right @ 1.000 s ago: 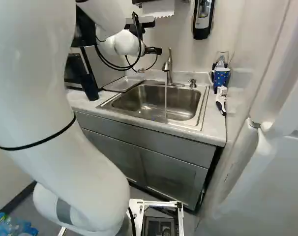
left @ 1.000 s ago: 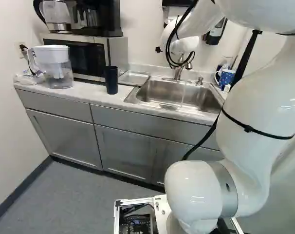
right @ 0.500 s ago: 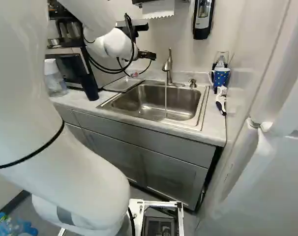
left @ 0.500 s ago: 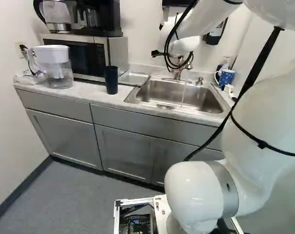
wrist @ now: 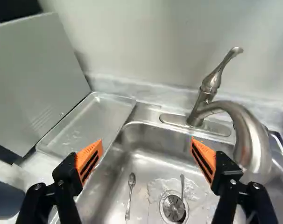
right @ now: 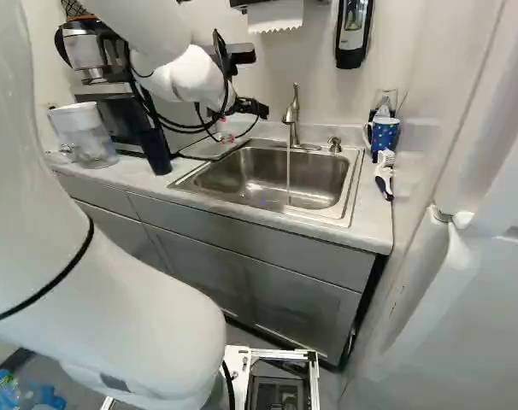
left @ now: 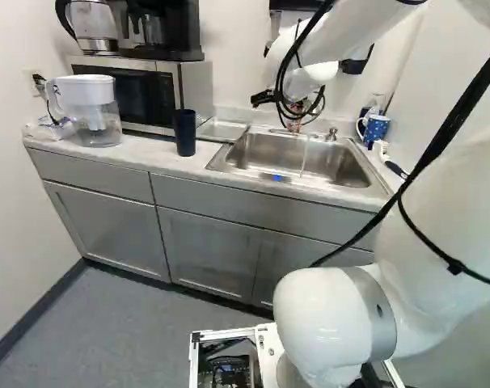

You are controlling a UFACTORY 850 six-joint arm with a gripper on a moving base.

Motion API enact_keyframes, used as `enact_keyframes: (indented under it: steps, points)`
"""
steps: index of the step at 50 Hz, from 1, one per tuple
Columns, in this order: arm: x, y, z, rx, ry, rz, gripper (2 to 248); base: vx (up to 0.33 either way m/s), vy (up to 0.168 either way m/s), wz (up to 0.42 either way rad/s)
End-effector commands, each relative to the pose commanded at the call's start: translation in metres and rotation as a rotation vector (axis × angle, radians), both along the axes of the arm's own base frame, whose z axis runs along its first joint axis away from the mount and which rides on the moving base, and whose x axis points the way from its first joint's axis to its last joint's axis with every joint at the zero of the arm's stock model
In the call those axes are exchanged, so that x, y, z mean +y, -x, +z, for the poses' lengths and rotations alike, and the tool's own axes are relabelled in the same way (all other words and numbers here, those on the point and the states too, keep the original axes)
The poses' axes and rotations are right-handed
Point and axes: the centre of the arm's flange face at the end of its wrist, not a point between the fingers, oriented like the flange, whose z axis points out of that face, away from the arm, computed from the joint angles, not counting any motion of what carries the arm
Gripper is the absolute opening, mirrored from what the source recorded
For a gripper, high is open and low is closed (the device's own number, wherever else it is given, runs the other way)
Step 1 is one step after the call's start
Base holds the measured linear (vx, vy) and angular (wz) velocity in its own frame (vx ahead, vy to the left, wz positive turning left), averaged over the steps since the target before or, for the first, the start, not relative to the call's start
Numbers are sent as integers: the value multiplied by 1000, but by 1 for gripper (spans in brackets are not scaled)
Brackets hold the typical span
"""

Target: Rinse the cup and place it in the tray

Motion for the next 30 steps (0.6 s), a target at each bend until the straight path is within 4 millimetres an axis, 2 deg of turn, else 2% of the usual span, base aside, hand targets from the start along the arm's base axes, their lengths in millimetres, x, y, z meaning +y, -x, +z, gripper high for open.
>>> enact_keyframes:
  steps: [30]
  points:
    - [-7, 27, -16, 201, -34, -30, 247, 0, 0, 0]
